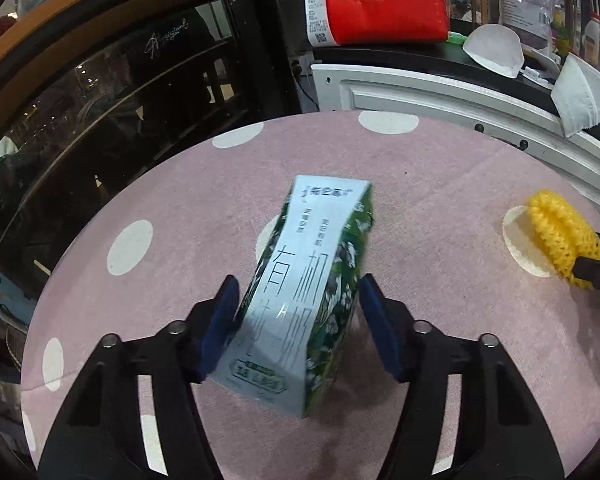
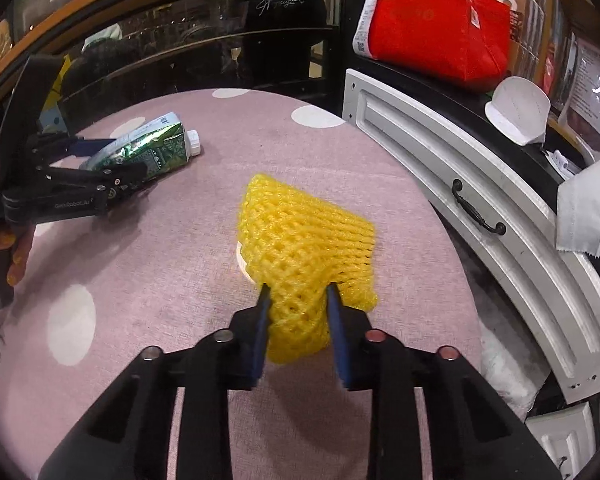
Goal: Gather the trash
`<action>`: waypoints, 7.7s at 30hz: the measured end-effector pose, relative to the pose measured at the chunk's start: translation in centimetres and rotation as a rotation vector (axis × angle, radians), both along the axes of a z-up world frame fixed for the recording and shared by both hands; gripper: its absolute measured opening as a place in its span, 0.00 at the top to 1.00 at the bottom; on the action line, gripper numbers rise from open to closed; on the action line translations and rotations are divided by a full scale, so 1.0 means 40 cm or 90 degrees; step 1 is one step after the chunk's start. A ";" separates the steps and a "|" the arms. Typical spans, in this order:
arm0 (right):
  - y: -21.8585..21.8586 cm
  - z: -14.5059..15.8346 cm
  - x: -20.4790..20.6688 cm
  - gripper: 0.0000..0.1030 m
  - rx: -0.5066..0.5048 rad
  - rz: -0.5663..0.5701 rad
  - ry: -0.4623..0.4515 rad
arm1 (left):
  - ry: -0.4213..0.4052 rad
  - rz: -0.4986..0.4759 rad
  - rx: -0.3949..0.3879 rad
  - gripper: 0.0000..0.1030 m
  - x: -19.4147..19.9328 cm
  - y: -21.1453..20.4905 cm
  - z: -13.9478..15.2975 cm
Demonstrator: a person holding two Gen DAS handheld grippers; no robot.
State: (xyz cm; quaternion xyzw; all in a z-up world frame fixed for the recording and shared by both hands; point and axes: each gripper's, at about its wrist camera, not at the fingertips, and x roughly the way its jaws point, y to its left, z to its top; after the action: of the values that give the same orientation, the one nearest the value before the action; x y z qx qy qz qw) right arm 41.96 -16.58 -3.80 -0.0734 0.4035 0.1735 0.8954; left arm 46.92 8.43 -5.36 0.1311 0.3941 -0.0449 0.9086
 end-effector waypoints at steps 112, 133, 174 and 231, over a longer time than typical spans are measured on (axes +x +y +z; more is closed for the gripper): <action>-0.792 -0.154 -0.725 0.10 0.112 -0.560 -0.023 | 0.202 -0.308 -0.115 0.50 -0.651 -0.965 -0.282; -0.784 -0.123 -0.739 0.09 0.110 -0.564 -0.042 | 0.211 -0.358 -0.062 0.21 -0.672 -1.029 -0.320; -0.343 0.116 -0.976 0.05 0.091 -0.273 -0.289 | -0.265 0.001 -0.161 0.06 -1.121 -0.352 0.132; -0.229 0.140 -1.106 0.05 0.070 -0.160 -0.391 | -0.349 0.051 -0.155 0.06 -1.241 -0.349 0.177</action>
State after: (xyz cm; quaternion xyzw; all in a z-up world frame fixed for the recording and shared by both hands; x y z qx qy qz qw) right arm -2.28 -25.74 1.80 -0.0237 0.1112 0.0528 0.9921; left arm -2.71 -5.54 1.73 0.0127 0.1304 -0.0189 0.9912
